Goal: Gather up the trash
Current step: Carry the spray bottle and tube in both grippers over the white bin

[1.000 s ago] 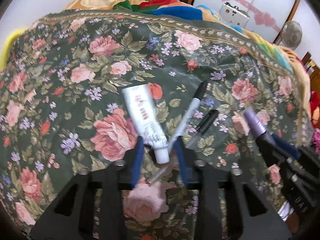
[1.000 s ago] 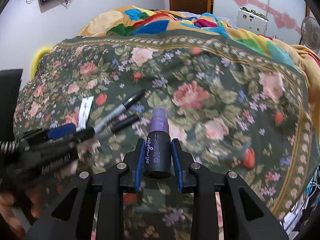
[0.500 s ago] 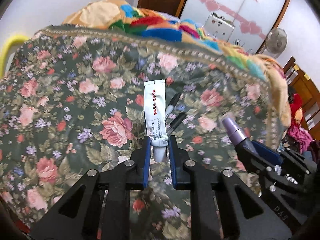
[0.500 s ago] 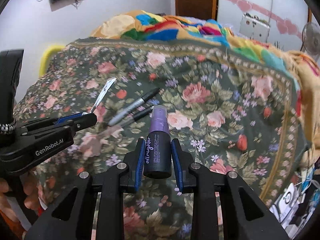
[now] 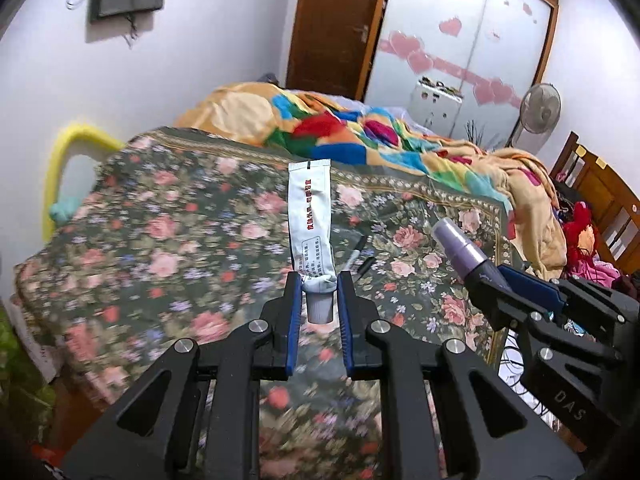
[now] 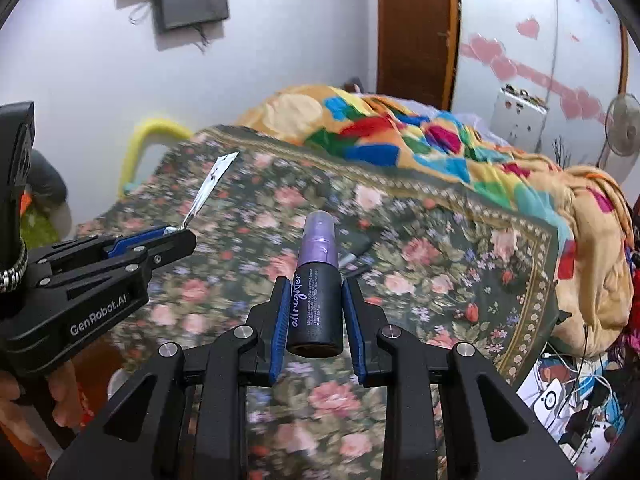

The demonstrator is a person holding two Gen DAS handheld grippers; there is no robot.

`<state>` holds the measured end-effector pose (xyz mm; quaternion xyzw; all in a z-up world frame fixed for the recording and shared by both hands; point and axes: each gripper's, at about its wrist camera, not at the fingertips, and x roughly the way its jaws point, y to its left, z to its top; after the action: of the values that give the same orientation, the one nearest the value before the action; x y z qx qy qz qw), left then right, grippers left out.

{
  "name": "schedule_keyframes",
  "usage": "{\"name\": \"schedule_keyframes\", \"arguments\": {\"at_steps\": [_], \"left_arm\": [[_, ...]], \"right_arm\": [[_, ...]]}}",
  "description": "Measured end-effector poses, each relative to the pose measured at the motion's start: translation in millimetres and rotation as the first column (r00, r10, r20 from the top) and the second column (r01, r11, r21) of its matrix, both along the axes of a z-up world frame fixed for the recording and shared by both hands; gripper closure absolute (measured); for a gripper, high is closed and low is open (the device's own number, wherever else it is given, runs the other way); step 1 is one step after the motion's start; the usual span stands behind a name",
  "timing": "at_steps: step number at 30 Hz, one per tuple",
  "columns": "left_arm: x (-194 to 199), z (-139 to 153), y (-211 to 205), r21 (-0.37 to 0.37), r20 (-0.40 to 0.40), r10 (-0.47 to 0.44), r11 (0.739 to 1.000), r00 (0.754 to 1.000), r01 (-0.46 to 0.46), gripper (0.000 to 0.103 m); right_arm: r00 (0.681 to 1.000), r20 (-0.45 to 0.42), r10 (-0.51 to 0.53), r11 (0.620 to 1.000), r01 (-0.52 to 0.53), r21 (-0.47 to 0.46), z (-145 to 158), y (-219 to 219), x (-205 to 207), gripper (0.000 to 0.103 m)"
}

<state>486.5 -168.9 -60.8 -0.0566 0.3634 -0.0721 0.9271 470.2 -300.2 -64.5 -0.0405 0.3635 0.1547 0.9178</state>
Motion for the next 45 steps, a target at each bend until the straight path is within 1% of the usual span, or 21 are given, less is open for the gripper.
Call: {"name": "schedule_keyframes", "arguments": {"at_steps": [5,9,14,19,22,26,31,35,38,40,45], "left_arm": [[-52,26,43,-0.006,0.033,0.053,0.999,0.998,-0.052,0.087],[-93,38,73,0.028,0.066,0.102,0.994,0.993,-0.104,0.087],[-141,41,117,0.044,0.073,0.159,0.986,0.985,-0.162,0.087],[-179,32,162,0.065,0.052,0.222,0.972,0.974,-0.225,0.087],[-200,22,191,0.065,0.03,0.269,0.961,0.963,-0.27,0.087],[-224,4,229,0.063,-0.003,0.324,0.944,0.946,-0.323,0.087],[-243,-23,264,0.055,-0.053,0.376,0.926,0.925,-0.373,0.087],[-256,-54,291,0.046,-0.108,0.419,0.908,0.902,-0.416,0.087],[-260,-76,311,0.023,-0.156,0.438,0.898,0.885,-0.44,0.087],[-262,-91,320,0.01,-0.187,0.442,0.894,0.877,-0.448,0.087],[-259,-139,340,-0.043,-0.295,0.436,0.883,0.85,-0.467,0.087]], "right_arm": [[0.998,0.038,0.052,0.999,-0.052,0.006,24,30,-36,0.079],[0.992,0.066,0.105,0.994,-0.105,-0.002,37,59,-66,0.079],[0.982,0.081,0.173,0.985,-0.173,-0.005,43,98,-99,0.079],[0.966,0.076,0.247,0.969,-0.248,0.002,40,142,-127,0.079],[0.957,0.067,0.284,0.959,-0.284,-0.003,33,166,-139,0.079],[0.94,0.032,0.339,0.941,-0.339,0.002,21,200,-152,0.079],[0.917,-0.021,0.399,0.917,-0.399,-0.009,0,241,-165,0.079],[0.895,-0.077,0.44,0.897,-0.442,-0.018,-21,270,-170,0.079],[0.877,-0.131,0.463,0.883,-0.469,-0.017,-39,289,-170,0.079],[0.863,-0.168,0.477,0.874,-0.486,-0.016,-51,301,-169,0.079],[0.831,-0.249,0.498,0.857,-0.516,-0.009,-79,326,-164,0.079]]}}
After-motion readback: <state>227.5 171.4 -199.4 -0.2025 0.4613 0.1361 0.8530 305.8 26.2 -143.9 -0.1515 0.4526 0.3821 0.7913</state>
